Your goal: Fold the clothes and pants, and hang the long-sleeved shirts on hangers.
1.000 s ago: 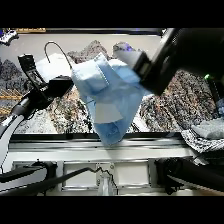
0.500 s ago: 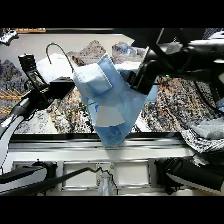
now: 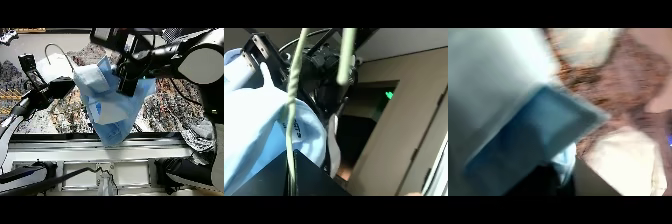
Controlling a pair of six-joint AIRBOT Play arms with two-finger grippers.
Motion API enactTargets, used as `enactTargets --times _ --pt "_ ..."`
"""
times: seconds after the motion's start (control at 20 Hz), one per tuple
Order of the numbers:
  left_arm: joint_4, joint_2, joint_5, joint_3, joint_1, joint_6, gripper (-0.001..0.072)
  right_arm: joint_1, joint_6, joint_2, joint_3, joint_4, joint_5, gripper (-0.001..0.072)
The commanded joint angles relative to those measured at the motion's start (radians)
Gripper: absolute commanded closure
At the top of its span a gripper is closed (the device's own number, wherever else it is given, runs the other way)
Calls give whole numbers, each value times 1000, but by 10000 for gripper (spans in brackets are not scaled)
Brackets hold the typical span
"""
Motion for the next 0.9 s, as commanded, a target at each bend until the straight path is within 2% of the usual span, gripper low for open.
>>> enactTargets --times 0.0,0.05,0.1,0.2,0.25,0.3,0.35,0.4,0.5,0.85 --pt "0 2 -5 0 -2 -2 695 -4 11 -13 -3 -2 -58 687" --pt "0 2 -5 0 -2 -2 657 -4 11 -13 -3 -11 -69 688" --pt "0 2 -5 0 -2 -2 569 -4 11 -13 -3 -15 -73 688" --pt "-1 2 -5 0 -1 -2 557 -4 11 -13 -3 -14 -71 688" --pt "-3 2 -5 0 -1 -2 510 -4 11 -13 -3 -13 -69 688" --pt "-9 1 -5 0 0 -2 324 -4 11 -13 -3 -13 -68 688" --pt "-18 1 -5 1 1 -2 197 -4 11 -12 -3 -13 -66 690" --pt "-27 1 -4 1 6 -2 142 -3 11 -12 -3 -10 -64 690" --pt "-46 -1 1 1 28 -2 84 -3 11 -12 -3 17 -61 690" --pt "-82 -2 -5 1 97 -9 76 0 13 -11 -3 81 -61 690"
